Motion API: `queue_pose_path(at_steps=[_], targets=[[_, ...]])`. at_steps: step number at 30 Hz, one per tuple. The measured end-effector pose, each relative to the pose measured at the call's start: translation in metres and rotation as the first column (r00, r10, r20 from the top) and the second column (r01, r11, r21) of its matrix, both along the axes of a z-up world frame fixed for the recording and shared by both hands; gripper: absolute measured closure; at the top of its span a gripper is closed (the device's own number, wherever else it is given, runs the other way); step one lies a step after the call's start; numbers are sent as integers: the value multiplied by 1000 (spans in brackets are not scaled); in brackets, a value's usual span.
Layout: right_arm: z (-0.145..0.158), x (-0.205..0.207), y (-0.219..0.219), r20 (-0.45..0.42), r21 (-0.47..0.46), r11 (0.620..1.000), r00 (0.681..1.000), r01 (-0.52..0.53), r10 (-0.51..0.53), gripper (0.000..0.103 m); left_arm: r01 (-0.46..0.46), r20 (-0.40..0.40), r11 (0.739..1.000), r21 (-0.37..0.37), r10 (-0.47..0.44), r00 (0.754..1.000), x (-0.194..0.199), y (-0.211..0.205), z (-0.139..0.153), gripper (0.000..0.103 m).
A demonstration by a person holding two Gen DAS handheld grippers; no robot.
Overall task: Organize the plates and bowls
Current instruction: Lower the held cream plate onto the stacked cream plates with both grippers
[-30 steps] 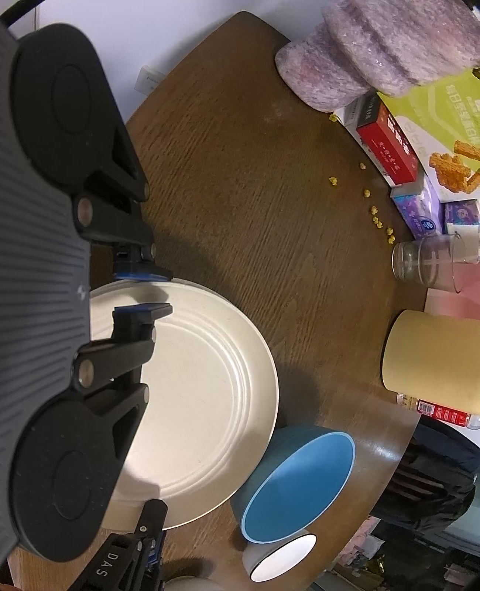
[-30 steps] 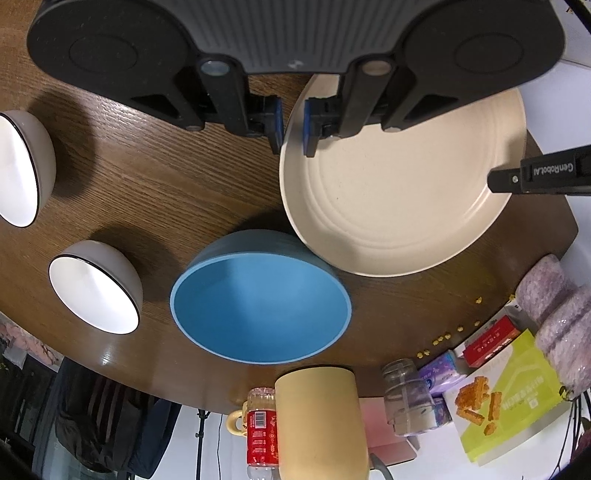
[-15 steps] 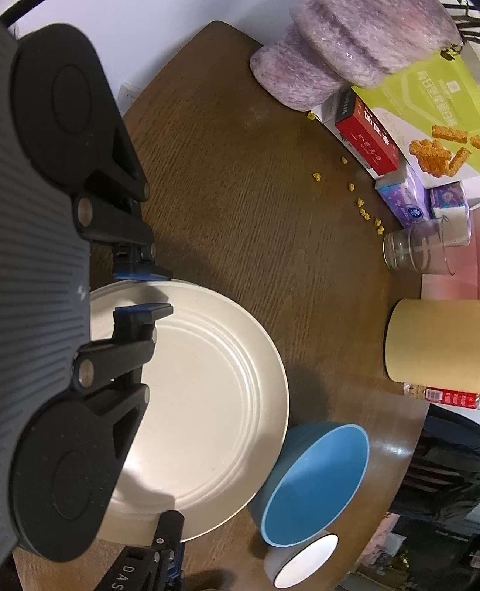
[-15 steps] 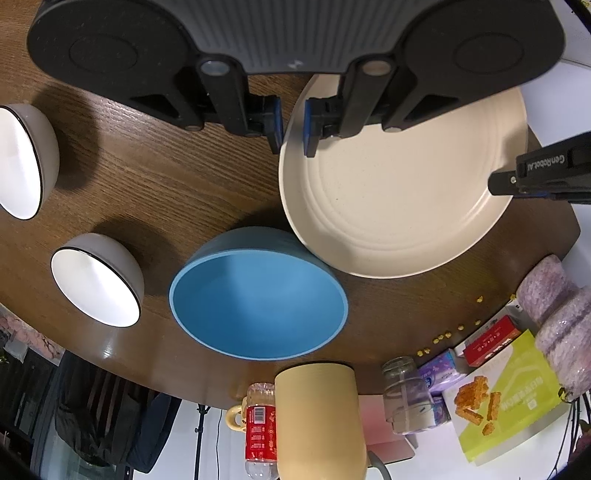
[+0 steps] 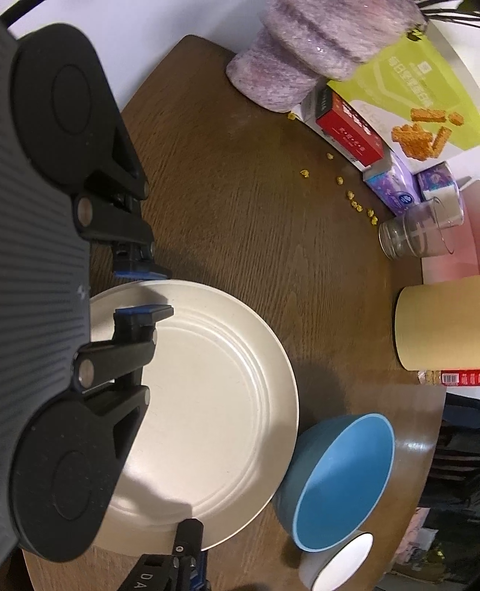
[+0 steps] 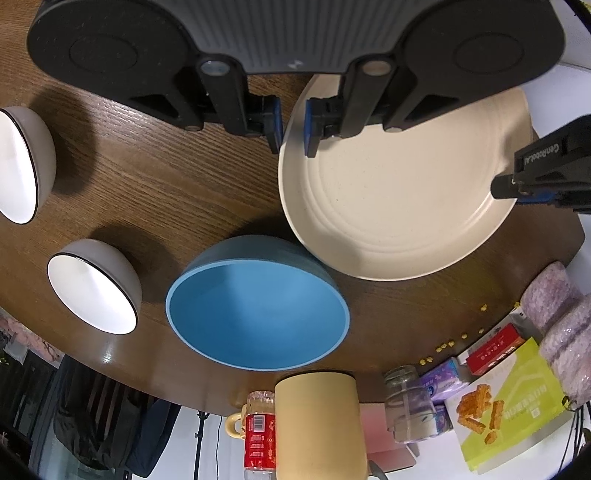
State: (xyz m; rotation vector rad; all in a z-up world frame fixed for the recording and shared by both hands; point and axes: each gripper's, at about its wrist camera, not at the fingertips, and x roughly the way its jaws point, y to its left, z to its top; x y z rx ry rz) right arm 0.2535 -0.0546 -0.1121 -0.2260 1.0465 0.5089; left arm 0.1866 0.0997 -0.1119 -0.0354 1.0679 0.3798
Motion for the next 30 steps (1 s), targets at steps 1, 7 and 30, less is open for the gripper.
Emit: queue_pose_path(at_steps=[1, 7, 30], targets=[[-1, 0, 0, -1, -2, 1000, 1000, -1, 1, 91, 2, -3, 1000, 6, -2, 1000, 0, -1, -1, 89], [-3, 0, 2, 9, -7, 1000, 1000, -5, 5, 91, 8, -13, 1000, 24, -8, 1000, 1, -2, -3, 88], [-5, -10, 12, 85, -75, 997, 996, -33, 39, 89, 0, -17, 999, 50, 0, 1000, 2, -8, -3, 89]])
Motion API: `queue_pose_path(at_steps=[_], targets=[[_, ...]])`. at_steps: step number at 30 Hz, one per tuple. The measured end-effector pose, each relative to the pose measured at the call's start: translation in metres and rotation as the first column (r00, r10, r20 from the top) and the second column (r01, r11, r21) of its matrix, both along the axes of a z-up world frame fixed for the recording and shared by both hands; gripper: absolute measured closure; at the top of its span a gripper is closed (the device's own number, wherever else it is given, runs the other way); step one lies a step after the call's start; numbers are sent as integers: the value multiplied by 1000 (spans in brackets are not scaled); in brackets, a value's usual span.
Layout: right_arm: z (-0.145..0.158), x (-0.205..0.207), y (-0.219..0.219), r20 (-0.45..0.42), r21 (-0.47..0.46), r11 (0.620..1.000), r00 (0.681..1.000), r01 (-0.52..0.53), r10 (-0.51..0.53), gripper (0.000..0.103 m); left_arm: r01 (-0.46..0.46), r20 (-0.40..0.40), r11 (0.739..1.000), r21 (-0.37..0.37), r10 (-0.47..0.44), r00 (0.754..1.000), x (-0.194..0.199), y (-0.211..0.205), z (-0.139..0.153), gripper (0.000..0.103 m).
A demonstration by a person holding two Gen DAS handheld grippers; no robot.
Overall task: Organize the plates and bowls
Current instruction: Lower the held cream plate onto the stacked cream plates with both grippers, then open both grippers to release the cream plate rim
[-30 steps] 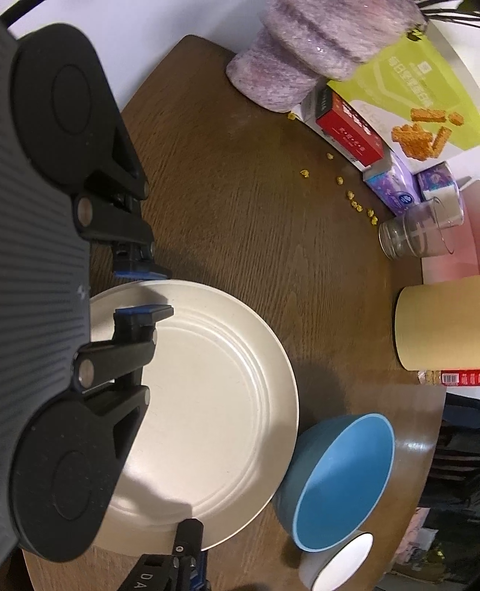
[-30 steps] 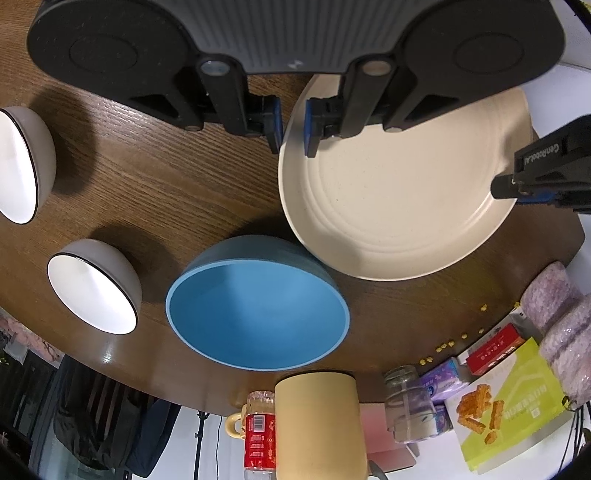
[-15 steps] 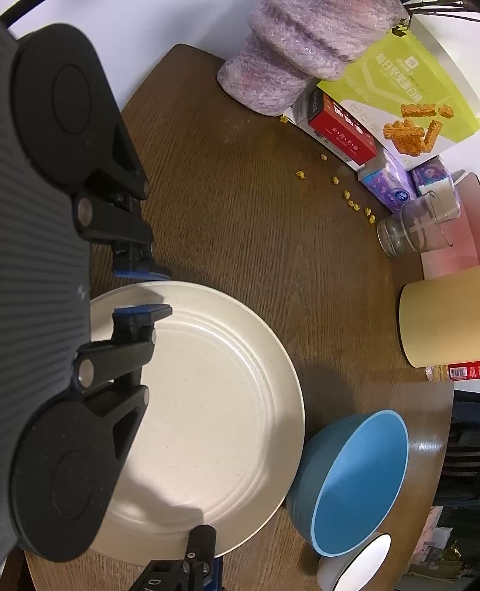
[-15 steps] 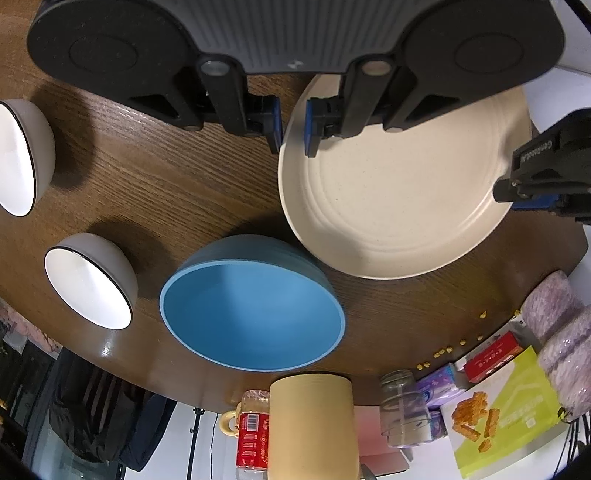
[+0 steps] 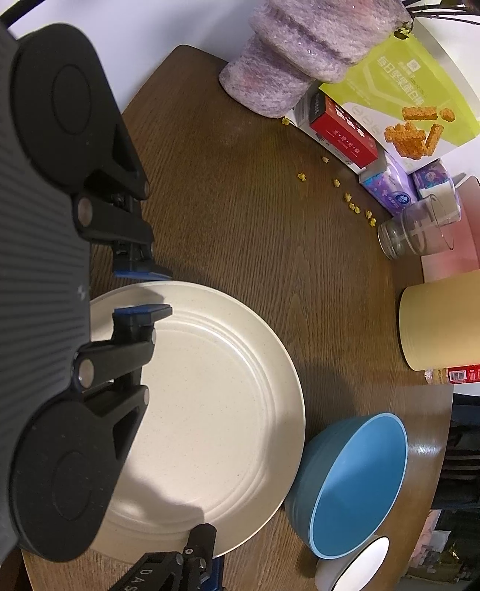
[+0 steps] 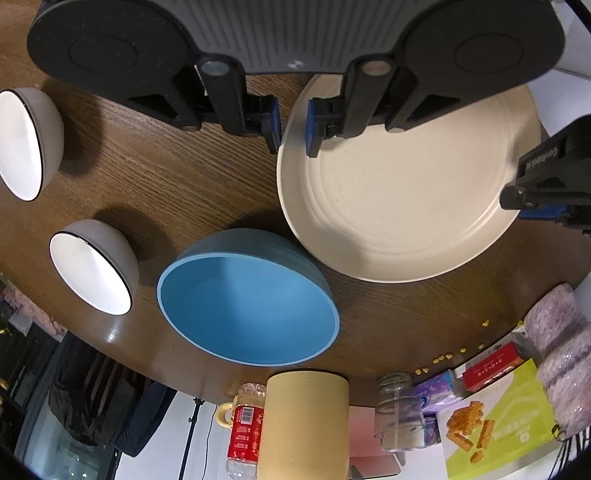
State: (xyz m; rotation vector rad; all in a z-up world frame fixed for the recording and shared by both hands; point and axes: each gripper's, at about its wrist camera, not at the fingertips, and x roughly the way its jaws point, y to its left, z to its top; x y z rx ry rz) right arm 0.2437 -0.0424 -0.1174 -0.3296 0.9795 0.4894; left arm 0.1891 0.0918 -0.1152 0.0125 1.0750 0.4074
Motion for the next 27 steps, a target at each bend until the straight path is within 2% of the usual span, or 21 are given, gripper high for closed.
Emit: queue_pose_path(at_steps=[11, 20, 22, 23, 25, 27], targets=[[-1, -6, 15, 53, -95, 995, 998, -16, 21, 86, -23, 10, 1000, -11, 23, 1000, -1, 0, 0, 89], [3, 6, 8, -19, -38, 999, 1000, 1, -1, 85, -56, 33, 996, -72, 59, 998, -3, 10, 6, 88], [8, 12, 1, -41, 11, 1000, 999, 11, -11, 82, -63, 46, 995, -77, 67, 997, -4, 13, 10, 83], [11, 14, -1, -47, 27, 1000, 999, 15, -14, 79, -70, 53, 994, -82, 74, 996, -5, 13, 13, 75], [16, 17, -7, -70, 63, 998, 997, 26, -21, 68, -75, 75, 993, -93, 83, 994, -8, 15, 20, 66], [22, 17, -15, -90, 100, 994, 996, 36, -27, 51, -78, 104, 992, -99, 88, 991, -13, 17, 28, 58]])
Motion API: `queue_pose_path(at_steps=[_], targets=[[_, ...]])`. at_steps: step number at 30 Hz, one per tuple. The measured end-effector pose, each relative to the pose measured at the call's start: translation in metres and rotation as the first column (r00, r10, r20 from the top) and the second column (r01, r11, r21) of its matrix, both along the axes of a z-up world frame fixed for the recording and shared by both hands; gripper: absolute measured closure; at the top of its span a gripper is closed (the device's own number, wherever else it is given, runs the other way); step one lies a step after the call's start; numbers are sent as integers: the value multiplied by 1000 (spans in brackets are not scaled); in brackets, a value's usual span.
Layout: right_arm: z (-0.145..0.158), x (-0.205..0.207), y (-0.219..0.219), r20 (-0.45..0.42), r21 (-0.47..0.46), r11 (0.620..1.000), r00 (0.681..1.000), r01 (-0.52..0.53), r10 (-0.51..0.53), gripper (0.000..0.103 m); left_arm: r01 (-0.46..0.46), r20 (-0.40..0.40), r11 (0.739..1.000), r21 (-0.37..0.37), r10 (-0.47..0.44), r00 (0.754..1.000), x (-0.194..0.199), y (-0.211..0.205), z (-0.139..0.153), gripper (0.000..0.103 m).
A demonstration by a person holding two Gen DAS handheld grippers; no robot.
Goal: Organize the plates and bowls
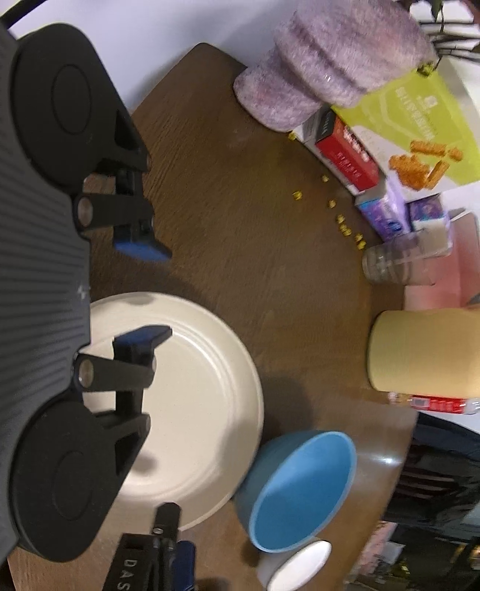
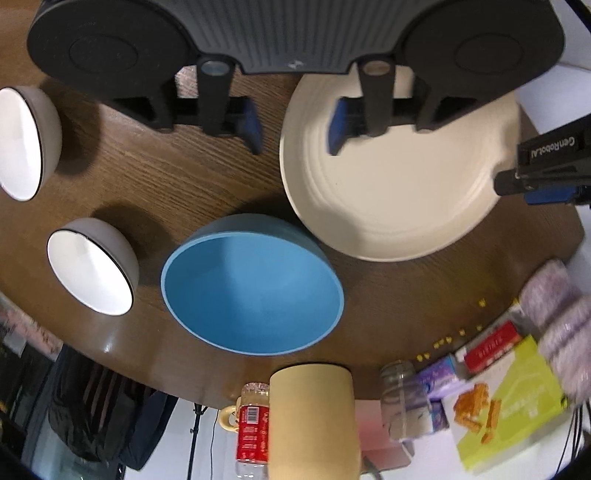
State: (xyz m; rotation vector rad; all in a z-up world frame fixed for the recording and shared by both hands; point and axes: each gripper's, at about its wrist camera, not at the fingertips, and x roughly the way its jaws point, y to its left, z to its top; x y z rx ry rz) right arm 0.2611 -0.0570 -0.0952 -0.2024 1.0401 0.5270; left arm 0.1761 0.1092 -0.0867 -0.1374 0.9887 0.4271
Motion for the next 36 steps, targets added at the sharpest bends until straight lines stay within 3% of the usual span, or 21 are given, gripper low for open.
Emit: queue_pose_path(at_steps=[1, 3, 5, 6, 8, 17, 22, 27, 28, 33, 36], targets=[[3, -1, -4, -6, 14, 1000, 1000, 2, -2, 48, -2, 15, 1000, -1, 2, 1000, -3, 1, 5, 50], [9, -6, -12, -11, 30, 1000, 1000, 7, -7, 26, -2, 45, 1000, 0, 2, 999, -9, 3, 13, 34], [14, -12, -22, -19, 53, 998, 1000, 17, -16, 11, 7, 83, 1000, -10, -6, 997, -19, 4, 21, 8], [17, -15, -27, -26, 63, 998, 999, 24, -22, 6, 13, 102, 1000, -21, -11, 995, -24, 5, 25, 2], [20, -23, -37, -37, 71, 997, 998, 44, -41, 0, 27, 132, 999, -43, -21, 991, -35, 6, 30, 0], [12, -44, -54, -68, 83, 991, 993, 105, -99, 0, 28, 93, 997, -75, -21, 995, -59, 6, 20, 0], [0, -34, -47, -114, 84, 987, 986, 135, -125, 10, 30, 61, 996, -83, -25, 998, -51, 5, 9, 0], [-10, -25, -30, -156, 71, 988, 980, 135, -123, 42, 24, 20, 997, -78, -23, 1000, -34, 4, -4, 1], [-12, -24, -27, -163, 63, 989, 979, 136, -125, 44, 22, 8, 997, -70, -21, 1000, -30, 4, -6, 2], [-16, -23, -15, -176, 37, 993, 978, 116, -108, 74, 31, -23, 998, -54, -32, 999, -13, 4, -16, 19], [-18, -22, -12, -184, 36, 993, 978, 109, -101, 86, 33, -42, 997, -67, -36, 998, -5, 5, -23, 32]])
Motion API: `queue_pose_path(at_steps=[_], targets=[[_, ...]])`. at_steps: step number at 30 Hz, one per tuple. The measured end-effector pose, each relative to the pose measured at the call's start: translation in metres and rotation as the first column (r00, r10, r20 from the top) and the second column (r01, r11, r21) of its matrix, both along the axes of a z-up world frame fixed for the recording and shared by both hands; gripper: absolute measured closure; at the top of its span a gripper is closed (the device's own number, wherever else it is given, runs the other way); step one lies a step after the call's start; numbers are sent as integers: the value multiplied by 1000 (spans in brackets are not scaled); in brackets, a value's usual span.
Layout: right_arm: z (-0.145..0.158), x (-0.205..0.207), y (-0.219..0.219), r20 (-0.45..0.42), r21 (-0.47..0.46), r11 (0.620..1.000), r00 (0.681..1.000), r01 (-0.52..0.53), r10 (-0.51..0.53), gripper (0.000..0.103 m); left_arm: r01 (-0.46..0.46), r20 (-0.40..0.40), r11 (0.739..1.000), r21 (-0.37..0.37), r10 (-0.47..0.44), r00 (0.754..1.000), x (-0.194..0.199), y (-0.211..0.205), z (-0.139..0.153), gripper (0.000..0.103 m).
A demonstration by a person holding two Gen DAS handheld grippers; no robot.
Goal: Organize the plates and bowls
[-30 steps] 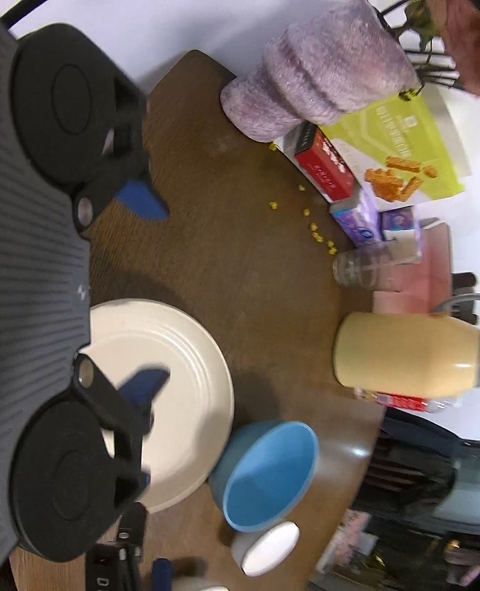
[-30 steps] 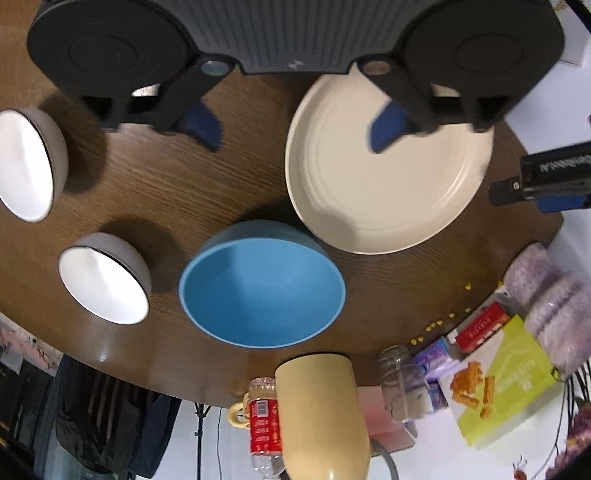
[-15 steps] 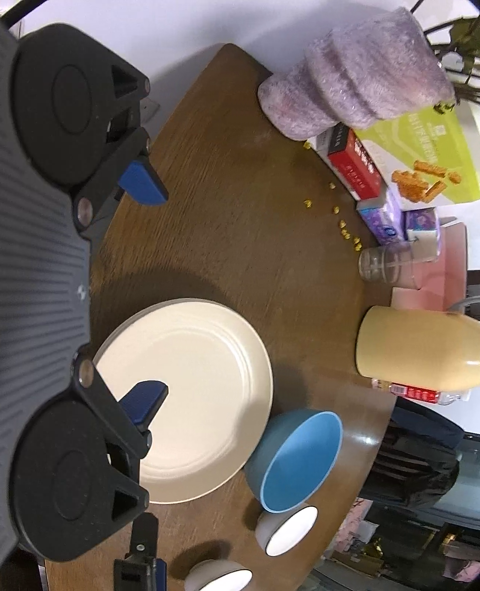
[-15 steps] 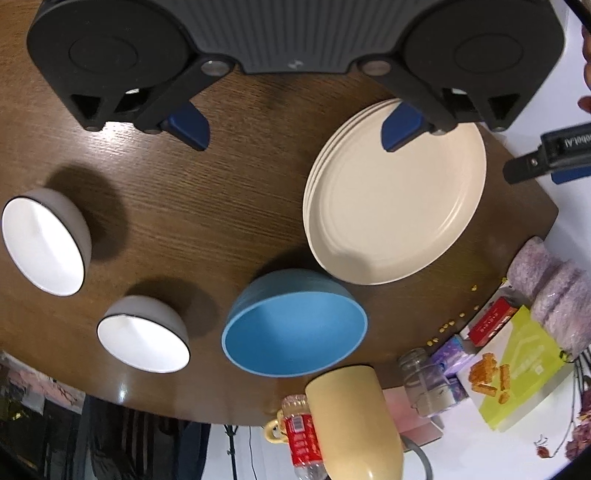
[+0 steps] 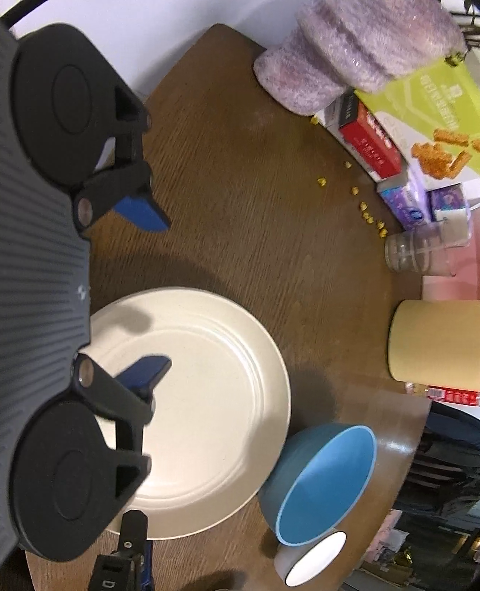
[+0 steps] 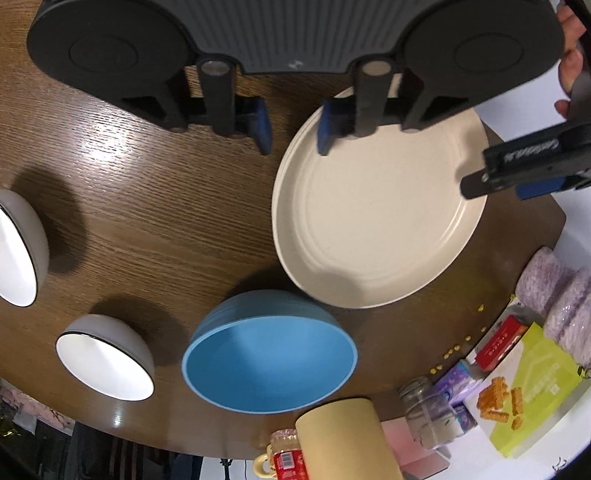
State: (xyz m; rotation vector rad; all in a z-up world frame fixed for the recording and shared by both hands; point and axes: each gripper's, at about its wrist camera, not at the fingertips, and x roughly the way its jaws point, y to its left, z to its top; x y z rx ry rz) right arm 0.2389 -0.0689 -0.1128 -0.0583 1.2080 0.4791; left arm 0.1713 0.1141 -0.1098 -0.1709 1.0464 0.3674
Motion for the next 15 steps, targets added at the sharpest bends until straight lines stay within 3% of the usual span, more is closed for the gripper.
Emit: queue_pose_path(at_steps=[4, 7, 15], targets=[[0, 0, 4, 7, -1, 1000, 1000, -11, 11, 89, -6, -26, 1000, -29, 6, 1000, 6, 3, -8, 65], [0, 0, 2, 12, 13, 1000, 1000, -8, 8, 89, -15, -29, 999, -44, 14, 999, 7, 5, -11, 81], [0, -2, 4, 45, -7, 1000, 999, -23, 23, 90, -25, -28, 999, -29, 24, 999, 7, 4, -10, 86]])
